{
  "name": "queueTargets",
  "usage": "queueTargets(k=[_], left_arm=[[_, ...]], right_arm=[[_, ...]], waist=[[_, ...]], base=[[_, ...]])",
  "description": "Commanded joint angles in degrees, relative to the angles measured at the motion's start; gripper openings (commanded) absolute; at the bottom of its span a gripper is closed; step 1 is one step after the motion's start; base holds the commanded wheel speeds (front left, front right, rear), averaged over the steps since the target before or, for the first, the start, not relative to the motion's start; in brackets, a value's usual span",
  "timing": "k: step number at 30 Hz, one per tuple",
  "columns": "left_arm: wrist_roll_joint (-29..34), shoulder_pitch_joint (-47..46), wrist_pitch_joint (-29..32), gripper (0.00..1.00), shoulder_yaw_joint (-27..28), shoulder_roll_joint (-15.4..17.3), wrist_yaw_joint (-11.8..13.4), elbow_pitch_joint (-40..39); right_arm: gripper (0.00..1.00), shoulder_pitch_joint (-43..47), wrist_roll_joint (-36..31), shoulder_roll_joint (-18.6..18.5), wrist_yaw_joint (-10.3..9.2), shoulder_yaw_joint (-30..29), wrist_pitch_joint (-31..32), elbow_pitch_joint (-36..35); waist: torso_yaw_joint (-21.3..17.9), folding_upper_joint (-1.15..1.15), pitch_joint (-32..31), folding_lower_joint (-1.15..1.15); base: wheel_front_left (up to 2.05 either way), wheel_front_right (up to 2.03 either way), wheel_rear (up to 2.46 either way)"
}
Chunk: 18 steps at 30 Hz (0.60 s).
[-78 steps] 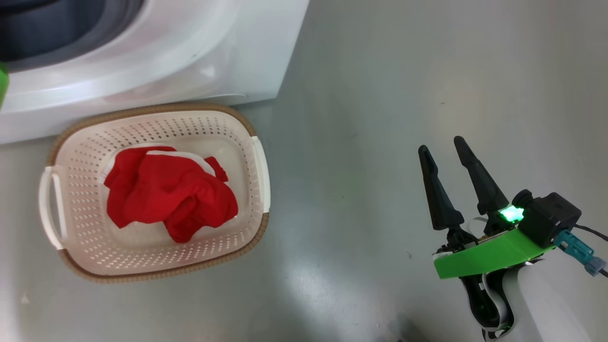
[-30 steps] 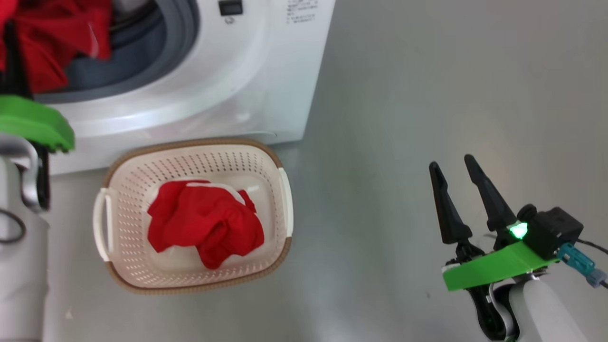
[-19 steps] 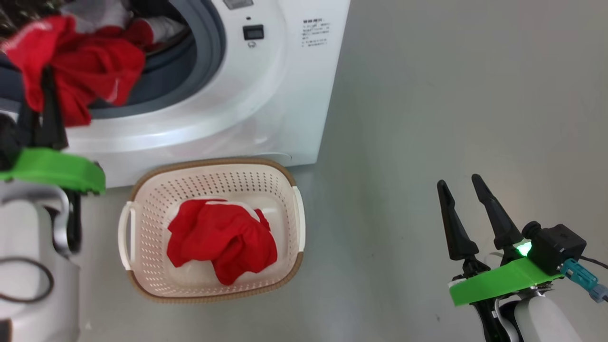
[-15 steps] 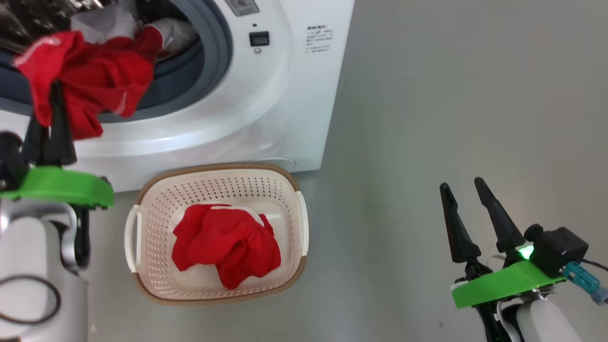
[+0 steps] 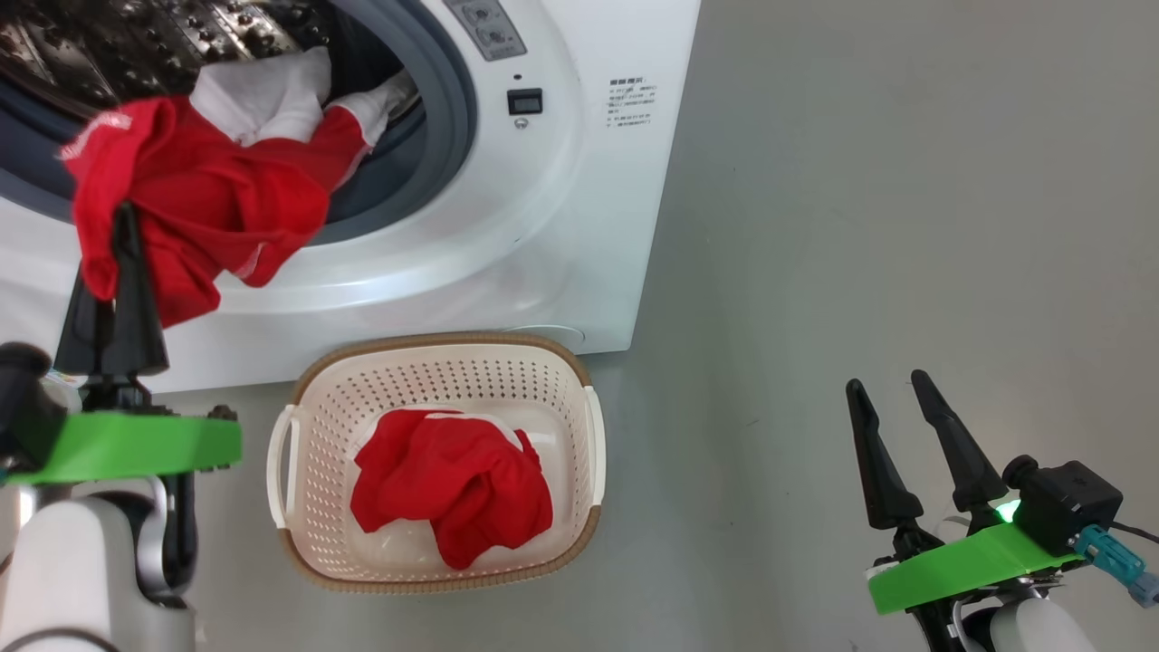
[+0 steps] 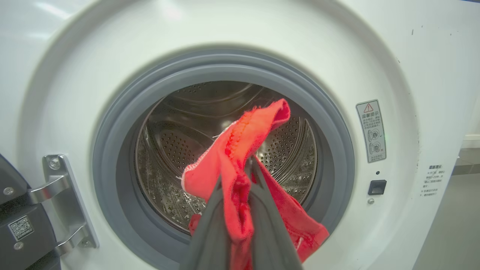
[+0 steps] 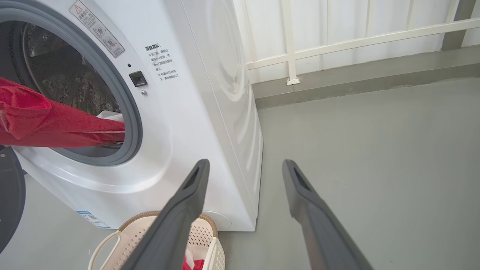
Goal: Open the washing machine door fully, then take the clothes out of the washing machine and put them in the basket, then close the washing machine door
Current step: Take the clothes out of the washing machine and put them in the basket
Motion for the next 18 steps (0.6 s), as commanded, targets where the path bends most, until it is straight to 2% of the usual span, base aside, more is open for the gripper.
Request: queueTargets(k=[1, 8, 18], left_arm=[[0.70, 0.66, -0.52, 0.00, 1.87, 1.31, -0.46, -2.55], [0.81, 3.68, -0.52, 0.00, 1.52, -0.22, -0.86, -8.03], [0.44, 5.71, -0.52, 0.00, -1.01, -1.20, -1.19, -3.27]], right_arm=[[1.00, 0.14, -1.09, -0.13, 0.28, 1.10, -0.37, -1.42], [1.00, 0.05, -1.23, -0.13, 0.28, 0.80, -0.37, -1.75], [1.00, -0.99, -0.88, -0.13, 0.28, 1.27, -0.37, -2.01]], waist=[[0.03, 0.00, 0.05, 0.00], [0.21, 0.00, 0.75, 0.00], [-0.06, 0.00, 2.73, 0.00]], base=[[0.00, 0.00, 0.00], [0.00, 0.00, 0.00], [0.00, 0.00, 0.00]])
